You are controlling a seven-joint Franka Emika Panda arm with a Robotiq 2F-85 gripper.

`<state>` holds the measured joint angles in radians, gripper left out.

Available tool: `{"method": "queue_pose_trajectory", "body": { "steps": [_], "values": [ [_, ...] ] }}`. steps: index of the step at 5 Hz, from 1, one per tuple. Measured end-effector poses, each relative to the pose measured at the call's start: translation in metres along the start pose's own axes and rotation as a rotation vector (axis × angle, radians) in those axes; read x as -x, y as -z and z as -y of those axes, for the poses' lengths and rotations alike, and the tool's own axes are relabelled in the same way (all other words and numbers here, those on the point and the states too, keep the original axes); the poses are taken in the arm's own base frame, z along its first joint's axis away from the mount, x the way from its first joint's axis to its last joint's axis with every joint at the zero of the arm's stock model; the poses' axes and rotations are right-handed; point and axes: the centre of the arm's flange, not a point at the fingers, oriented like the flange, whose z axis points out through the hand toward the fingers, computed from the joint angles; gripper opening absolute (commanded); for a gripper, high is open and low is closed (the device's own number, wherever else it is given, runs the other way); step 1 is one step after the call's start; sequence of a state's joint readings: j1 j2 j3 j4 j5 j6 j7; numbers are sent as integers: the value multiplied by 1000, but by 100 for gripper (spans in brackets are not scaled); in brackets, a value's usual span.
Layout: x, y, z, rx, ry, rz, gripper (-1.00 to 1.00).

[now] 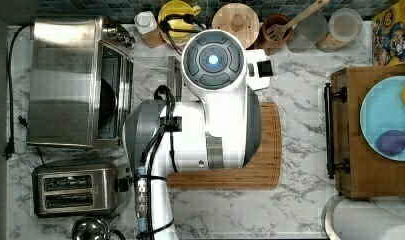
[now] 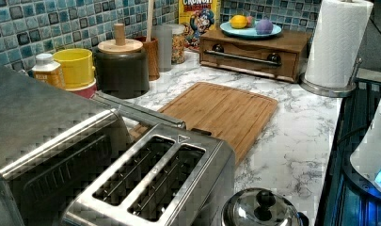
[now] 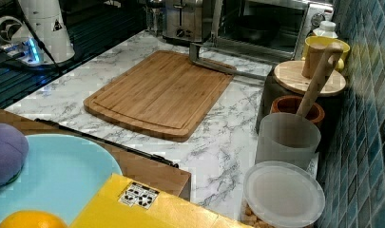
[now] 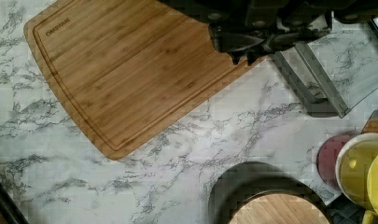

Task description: Close the oven.

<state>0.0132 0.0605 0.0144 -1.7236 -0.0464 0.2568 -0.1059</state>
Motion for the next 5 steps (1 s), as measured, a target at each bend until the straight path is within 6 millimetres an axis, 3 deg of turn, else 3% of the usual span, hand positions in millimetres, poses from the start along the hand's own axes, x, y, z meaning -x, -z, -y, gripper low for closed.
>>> {"method": "queue_pose_trajectory", "body": {
  "steps": [3,4,5],
  "values": [
    [-4,-22,8,-26,41,-24,-100],
    [7,-41,8,-136,88,-4,-100],
    [28,-76,0,-217,223,67,-100]
  ]
}}
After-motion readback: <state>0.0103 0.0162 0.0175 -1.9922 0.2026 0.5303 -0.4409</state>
